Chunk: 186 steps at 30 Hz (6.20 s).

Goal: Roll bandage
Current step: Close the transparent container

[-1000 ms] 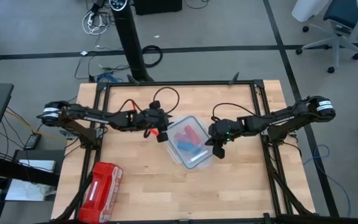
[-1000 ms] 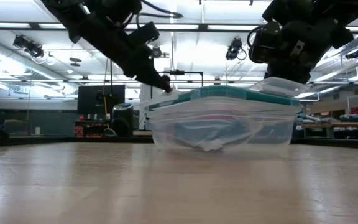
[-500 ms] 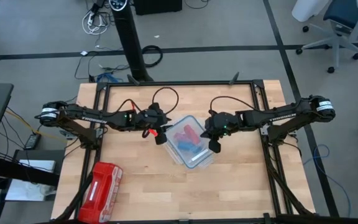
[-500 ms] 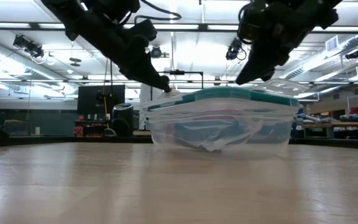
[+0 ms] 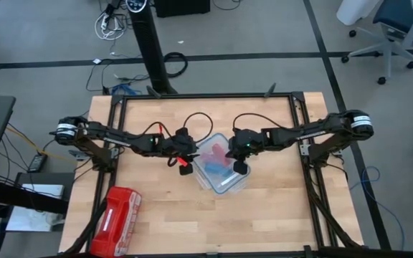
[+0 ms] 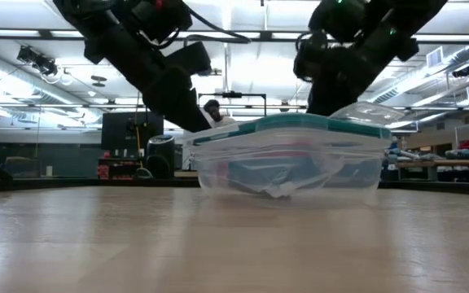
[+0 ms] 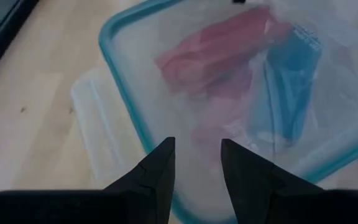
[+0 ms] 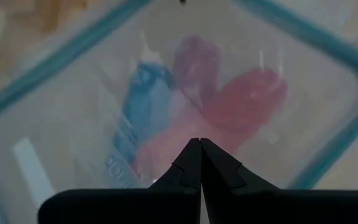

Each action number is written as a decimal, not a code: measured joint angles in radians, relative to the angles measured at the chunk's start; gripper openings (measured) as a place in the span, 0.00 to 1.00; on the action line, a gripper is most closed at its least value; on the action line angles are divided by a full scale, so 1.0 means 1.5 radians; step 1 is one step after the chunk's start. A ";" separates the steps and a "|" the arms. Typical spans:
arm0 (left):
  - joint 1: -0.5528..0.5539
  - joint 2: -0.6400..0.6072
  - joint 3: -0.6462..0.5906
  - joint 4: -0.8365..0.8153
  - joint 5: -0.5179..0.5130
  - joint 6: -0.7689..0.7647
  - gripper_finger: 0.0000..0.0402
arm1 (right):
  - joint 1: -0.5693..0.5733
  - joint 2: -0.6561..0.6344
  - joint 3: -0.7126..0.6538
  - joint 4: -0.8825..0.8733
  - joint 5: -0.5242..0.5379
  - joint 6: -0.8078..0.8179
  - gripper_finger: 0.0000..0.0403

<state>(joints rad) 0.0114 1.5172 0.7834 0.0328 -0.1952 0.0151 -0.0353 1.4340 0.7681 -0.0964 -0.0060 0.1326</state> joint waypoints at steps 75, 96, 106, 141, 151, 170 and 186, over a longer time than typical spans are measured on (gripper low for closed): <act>-0.209 0.190 0.066 0.134 -0.305 0.022 0.34 | 0.000 0.055 -0.001 -0.008 -0.062 0.056 0.00; -0.240 0.167 0.118 0.029 -0.312 0.024 0.34 | -0.003 0.025 0.000 -0.060 -0.034 0.068 0.00; -0.220 0.159 0.181 -0.045 -0.322 0.142 0.34 | -0.003 0.025 0.000 -0.056 -0.034 0.068 0.00; -0.099 0.201 0.180 0.004 -0.080 0.555 0.35 | -0.014 0.025 -0.001 -0.032 -0.064 0.070 0.00; -0.097 0.195 0.198 -0.039 -0.073 0.462 0.25 | -0.013 0.025 -0.001 -0.026 -0.066 0.070 0.00; -0.047 0.198 0.365 -0.353 0.069 0.404 0.45 | -0.013 0.025 0.000 -0.021 -0.075 0.073 0.00; -0.047 0.245 0.370 -0.331 0.024 0.514 0.45 | -0.013 0.025 -0.001 -0.015 -0.079 0.073 0.00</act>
<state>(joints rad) -0.0589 1.8849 1.3380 -0.4634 -0.1588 0.7854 -0.0544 1.4722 0.7663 -0.1185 -0.1248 0.2415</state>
